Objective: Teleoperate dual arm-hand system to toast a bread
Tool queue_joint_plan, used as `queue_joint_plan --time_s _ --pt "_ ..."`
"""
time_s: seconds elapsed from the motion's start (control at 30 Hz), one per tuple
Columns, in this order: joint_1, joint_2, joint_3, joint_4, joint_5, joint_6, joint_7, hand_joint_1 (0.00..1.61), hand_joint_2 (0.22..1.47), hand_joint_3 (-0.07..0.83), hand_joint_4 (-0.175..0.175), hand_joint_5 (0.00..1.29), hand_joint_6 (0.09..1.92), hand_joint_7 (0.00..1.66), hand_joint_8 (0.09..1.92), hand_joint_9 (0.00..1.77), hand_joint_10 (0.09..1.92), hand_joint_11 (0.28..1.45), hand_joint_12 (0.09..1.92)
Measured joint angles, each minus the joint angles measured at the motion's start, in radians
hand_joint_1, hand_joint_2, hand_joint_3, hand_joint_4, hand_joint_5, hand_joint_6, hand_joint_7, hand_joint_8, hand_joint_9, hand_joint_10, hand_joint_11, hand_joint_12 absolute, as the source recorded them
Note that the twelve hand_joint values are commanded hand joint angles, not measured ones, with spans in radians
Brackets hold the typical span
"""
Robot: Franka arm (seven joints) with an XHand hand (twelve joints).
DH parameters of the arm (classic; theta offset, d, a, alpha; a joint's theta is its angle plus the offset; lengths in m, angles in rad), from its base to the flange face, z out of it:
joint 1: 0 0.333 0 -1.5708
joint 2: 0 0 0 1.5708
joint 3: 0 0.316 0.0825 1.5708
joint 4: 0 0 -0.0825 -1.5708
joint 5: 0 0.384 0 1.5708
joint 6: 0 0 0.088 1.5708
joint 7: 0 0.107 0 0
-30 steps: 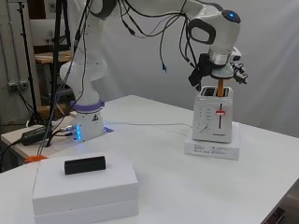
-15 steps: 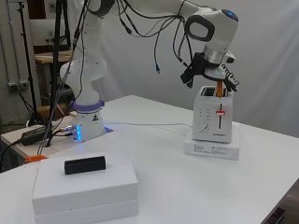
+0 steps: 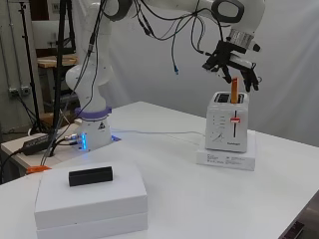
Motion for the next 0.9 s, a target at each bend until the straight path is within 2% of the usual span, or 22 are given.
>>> queue_joint_plan --time_s 0.03,0.07,0.1,0.13,0.17,0.27,0.4,0.5,0.67,0.7,0.73,0.77,0.8,0.83,0.87,0.9 --pt "-0.001 0.000 0.001 -0.002 0.003 0.000 -0.006 0.92 1.12 0.001 0.029 0.79 0.43 0.86 0.32 0.98 0.36 0.70 0.09" --pt "-0.001 0.000 0.001 -0.005 0.005 -0.001 -0.010 1.11 1.13 0.002 -0.063 0.83 0.79 0.86 0.60 0.99 0.67 0.73 0.09" --pt "-0.002 -0.004 0.001 -0.009 0.006 0.000 -0.011 1.23 1.13 0.001 -0.118 0.84 1.03 0.86 0.78 0.99 0.87 0.76 0.09" --pt "-0.005 -0.012 0.003 -0.018 0.008 0.011 -0.012 1.30 1.14 0.001 -0.148 0.84 1.17 0.85 0.88 0.98 0.98 0.77 0.09" --pt "-0.009 -0.025 0.004 -0.037 0.012 0.032 -0.015 1.33 1.15 0.001 -0.163 0.83 1.26 0.84 0.94 0.97 1.04 0.77 0.09" --pt "-0.025 -0.066 0.007 -0.122 0.038 0.117 -0.023 1.35 1.16 0.000 -0.175 0.80 1.36 0.83 1.00 0.96 1.09 0.76 0.09" --pt "-0.054 -0.104 0.005 -0.194 0.133 0.185 -0.030 1.36 1.14 -0.001 -0.175 0.78 1.32 0.90 0.91 1.00 1.08 0.79 0.09" --pt "-0.068 -0.124 0.001 -0.217 0.157 0.234 -0.030 1.37 1.12 -0.001 -0.175 0.79 1.27 0.98 0.82 1.05 1.01 0.81 0.09" --pt "-0.093 -0.150 -0.007 -0.261 0.221 0.294 -0.012 1.37 1.11 -0.001 -0.175 0.82 1.22 1.02 0.79 1.08 0.96 0.82 0.09" --pt "-0.097 -0.147 -0.008 -0.258 0.238 0.287 -0.004 1.37 1.09 0.014 -0.153 0.85 1.12 1.05 0.77 1.09 1.01 0.81 0.26" --pt "-0.101 -0.146 -0.010 -0.259 0.253 0.281 0.001 1.24 1.10 0.018 -0.033 0.88 1.11 1.06 0.98 1.14 1.24 0.81 0.74" --pt "-0.106 -0.145 -0.013 -0.264 0.267 0.283 0.005 1.13 1.13 0.019 0.061 0.88 1.14 1.07 1.34 1.20 1.53 0.86 1.20" --pt "-0.111 -0.143 -0.015 -0.270 0.283 0.290 0.011 1.06 1.14 0.019 0.118 0.88 1.18 1.06 1.61 1.24 1.71 0.90 1.50" --pt "-0.115 -0.141 -0.017 -0.275 0.298 0.297 0.019 1.02 1.15 0.017 0.148 0.87 1.20 1.06 1.78 1.27 1.82 0.92 1.67" --pt "-0.119 -0.139 -0.019 -0.288 0.310 0.303 0.026 1.00 1.16 0.015 0.163 0.87 1.21 1.05 1.86 1.28 1.87 0.93 1.75" --pt "-0.120 -0.142 -0.019 -0.297 0.312 0.311 0.029 0.73 1.14 0.006 0.140 0.80 0.94 0.96 1.43 1.14 1.54 0.80 1.46"
